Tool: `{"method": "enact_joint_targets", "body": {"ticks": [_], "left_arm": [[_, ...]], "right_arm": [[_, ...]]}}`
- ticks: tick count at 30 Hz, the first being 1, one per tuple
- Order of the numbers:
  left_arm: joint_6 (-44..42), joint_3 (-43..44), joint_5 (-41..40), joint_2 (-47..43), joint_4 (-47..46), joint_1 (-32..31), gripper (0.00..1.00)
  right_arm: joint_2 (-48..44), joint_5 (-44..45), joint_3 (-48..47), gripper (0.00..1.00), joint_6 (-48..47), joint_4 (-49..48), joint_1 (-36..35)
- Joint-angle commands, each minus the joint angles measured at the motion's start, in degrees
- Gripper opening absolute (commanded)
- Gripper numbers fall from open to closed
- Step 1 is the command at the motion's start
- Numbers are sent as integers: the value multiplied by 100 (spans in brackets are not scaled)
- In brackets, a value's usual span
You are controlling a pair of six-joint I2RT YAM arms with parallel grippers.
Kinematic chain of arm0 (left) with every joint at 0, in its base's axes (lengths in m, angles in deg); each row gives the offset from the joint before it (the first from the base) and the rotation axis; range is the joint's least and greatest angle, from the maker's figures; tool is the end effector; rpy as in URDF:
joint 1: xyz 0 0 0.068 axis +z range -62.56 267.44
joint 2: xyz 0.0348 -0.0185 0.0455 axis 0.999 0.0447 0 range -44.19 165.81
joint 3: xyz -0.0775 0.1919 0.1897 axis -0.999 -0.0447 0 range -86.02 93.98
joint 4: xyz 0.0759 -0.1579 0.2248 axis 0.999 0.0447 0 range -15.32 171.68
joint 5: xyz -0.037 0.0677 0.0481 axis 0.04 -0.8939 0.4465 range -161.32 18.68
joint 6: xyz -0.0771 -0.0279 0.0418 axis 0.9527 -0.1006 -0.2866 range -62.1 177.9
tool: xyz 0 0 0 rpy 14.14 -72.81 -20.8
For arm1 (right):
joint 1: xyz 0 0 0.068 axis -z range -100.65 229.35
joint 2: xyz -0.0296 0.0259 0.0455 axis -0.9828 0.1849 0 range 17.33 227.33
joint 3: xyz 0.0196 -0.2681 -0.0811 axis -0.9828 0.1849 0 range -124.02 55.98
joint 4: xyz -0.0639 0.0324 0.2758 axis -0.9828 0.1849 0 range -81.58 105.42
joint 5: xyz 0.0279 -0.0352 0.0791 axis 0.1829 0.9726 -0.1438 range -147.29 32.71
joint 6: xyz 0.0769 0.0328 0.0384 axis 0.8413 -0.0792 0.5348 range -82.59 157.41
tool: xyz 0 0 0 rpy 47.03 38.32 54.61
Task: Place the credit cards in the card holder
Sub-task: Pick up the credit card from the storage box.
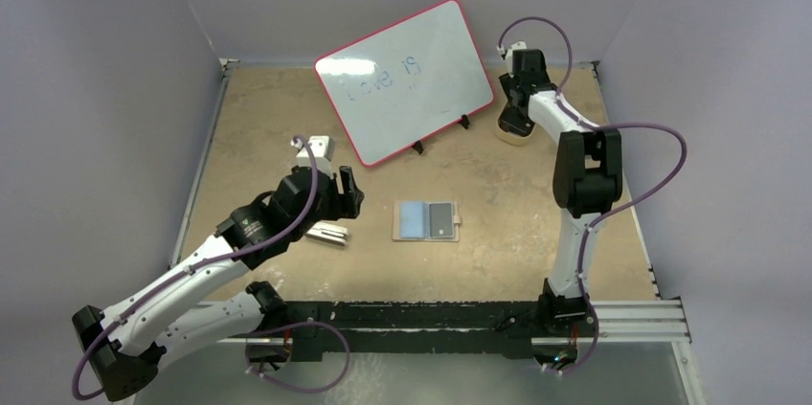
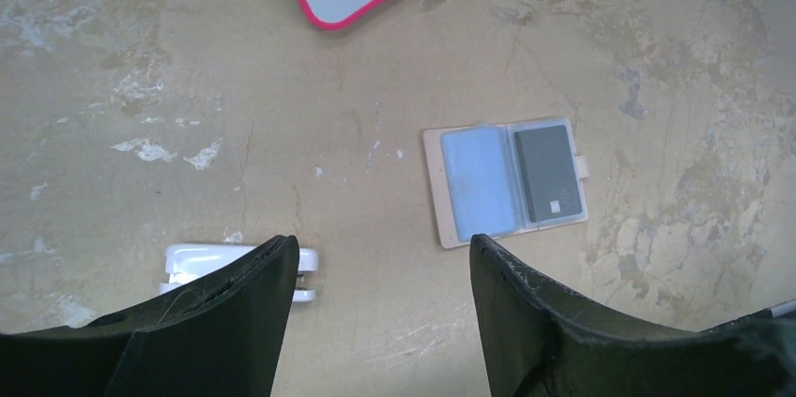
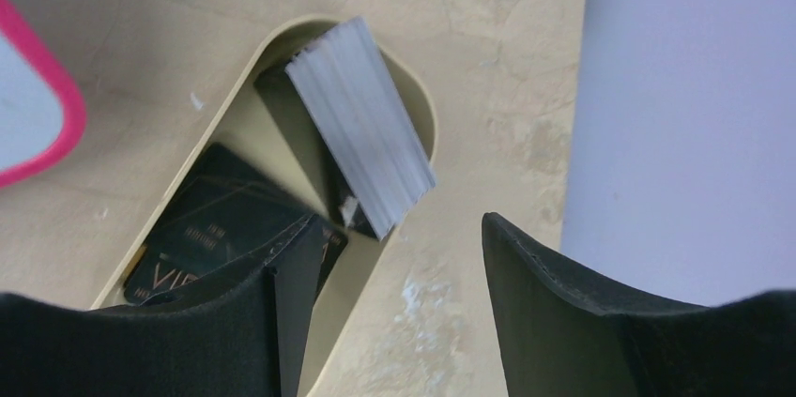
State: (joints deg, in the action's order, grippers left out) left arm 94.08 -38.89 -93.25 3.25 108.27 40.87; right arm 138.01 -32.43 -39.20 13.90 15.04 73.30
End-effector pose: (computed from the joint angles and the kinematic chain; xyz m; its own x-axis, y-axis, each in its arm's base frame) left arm 0.1814 -0.1468 0.2886 -0.5812 -0.1826 -0.7930 0.1454 0.9355 -0.3219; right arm 0.5552 0.0238 0.2064 -0.5879 -0.4262 -0.6875 0.0262 0.8395 -0.5428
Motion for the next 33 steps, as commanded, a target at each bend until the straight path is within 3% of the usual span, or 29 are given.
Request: {"method": "enact_joint_targets", "body": {"ticks": [1, 12, 18, 33], "left_arm": [[-128, 81, -322, -121, 58, -10, 67], [-177, 109, -391, -86, 56, -8, 67], [-200, 131, -455, -57, 49, -13, 66], [-219, 148, -455, -3, 34, -10, 66]], "right_arm": [[242, 284, -608, 65, -481, -136, 15], [796, 345, -852, 64, -883, -281, 50], [1017, 903, -847, 57, -1015, -504, 57], [623, 675, -663, 47, -1202, -817, 59]]}}
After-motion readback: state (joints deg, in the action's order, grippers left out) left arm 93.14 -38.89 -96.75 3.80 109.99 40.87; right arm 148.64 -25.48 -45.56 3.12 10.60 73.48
